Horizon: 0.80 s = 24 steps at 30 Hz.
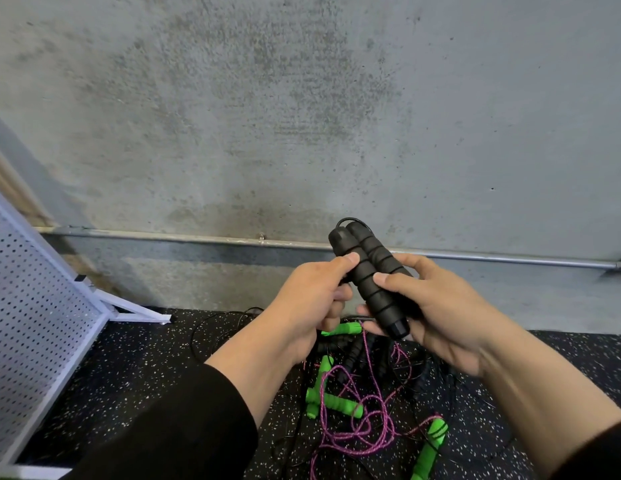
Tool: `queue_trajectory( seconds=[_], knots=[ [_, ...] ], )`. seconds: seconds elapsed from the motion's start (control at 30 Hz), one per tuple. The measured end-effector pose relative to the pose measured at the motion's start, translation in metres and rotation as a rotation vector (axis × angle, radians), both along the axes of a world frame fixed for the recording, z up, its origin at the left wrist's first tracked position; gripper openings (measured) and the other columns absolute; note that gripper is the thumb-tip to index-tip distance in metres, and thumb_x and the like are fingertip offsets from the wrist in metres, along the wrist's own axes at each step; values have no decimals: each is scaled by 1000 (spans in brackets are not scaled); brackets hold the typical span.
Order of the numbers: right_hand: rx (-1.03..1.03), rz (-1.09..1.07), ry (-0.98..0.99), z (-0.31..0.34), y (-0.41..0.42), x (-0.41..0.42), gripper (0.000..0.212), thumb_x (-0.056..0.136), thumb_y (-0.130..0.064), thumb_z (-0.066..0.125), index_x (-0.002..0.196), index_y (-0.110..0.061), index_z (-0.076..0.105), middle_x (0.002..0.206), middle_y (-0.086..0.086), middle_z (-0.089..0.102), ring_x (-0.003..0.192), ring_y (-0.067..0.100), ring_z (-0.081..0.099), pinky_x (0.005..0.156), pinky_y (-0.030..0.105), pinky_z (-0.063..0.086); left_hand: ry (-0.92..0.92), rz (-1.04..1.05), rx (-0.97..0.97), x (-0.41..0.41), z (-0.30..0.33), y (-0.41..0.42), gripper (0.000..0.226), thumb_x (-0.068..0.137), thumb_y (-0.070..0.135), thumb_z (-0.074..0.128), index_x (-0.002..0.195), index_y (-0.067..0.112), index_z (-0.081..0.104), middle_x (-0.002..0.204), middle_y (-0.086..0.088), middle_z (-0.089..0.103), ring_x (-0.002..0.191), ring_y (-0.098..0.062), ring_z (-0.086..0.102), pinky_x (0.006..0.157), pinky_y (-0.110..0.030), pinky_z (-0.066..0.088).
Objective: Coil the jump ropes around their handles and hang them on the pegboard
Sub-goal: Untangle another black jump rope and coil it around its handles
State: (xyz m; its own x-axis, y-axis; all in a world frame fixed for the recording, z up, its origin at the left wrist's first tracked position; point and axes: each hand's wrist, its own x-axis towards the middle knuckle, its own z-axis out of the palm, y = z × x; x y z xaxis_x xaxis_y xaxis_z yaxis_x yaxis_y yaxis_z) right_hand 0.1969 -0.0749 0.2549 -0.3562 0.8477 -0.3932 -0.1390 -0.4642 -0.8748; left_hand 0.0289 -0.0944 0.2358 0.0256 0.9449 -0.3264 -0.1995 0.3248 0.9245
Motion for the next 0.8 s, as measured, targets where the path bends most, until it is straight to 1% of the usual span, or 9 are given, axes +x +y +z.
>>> queue_trajectory(
  seconds=[0.1,0.17,0.27,0.43,0.47,0.53,0.6,0.7,0.8],
  knots=[
    [-64,95,40,6,0,4,45,79,-12,73,122,-7,60,100,21,70,83,35,72,76,50,63,19,-38,31,-1,1,-1,23,101,41,56,98,19,51,62,5,29,50,-10,15,42,-20,15],
    [-45,136,-2,8,1,6,36,83,-14,72,117,-4,65,98,20,70,82,31,71,75,46,64,43,-45,47,-1,1,-2,26,101,42,57,99,17,50,61,5,30,49,-11,16,42,-21,17],
    [67,91,-119,6,1,6,23,94,-15,67,114,-4,67,90,13,69,77,26,69,66,37,64,51,19,38,-1,1,-2,26,102,43,56,96,18,51,58,7,33,47,-10,17,42,-21,18],
    [185,50,-201,5,-1,5,23,93,-15,70,115,-10,67,104,19,70,86,29,72,65,34,63,43,71,20,-3,1,0,25,103,44,53,94,21,56,55,9,35,45,-9,19,41,-19,17],
    [171,40,-192,4,-1,5,26,92,-16,71,116,-10,66,109,22,69,90,30,72,68,36,63,42,54,24,-3,2,0,25,103,44,53,92,22,57,56,8,34,46,-9,18,41,-20,17],
    [85,38,-114,4,-1,3,32,92,-19,71,121,-8,62,114,26,68,100,37,73,82,49,62,37,20,47,-3,4,-2,27,104,45,52,89,23,57,59,6,32,48,-9,17,41,-20,18],
    [11,59,-46,5,-3,2,36,92,-22,69,124,-9,60,111,22,69,97,39,73,87,56,59,41,3,71,-3,5,-3,28,104,45,51,92,21,56,60,5,31,49,-10,16,42,-21,18],
    [16,140,-35,11,-2,5,42,87,-22,69,126,-12,59,112,22,72,88,37,73,83,52,61,64,-16,96,-3,6,-4,28,104,46,51,98,19,55,61,5,30,49,-10,16,42,-21,18],
    [23,175,-30,14,-2,8,46,82,-21,69,127,-14,61,108,24,73,85,39,70,82,50,61,92,-11,114,-2,7,-5,30,103,47,51,95,19,57,61,5,31,49,-10,17,42,-22,18]
  ],
)
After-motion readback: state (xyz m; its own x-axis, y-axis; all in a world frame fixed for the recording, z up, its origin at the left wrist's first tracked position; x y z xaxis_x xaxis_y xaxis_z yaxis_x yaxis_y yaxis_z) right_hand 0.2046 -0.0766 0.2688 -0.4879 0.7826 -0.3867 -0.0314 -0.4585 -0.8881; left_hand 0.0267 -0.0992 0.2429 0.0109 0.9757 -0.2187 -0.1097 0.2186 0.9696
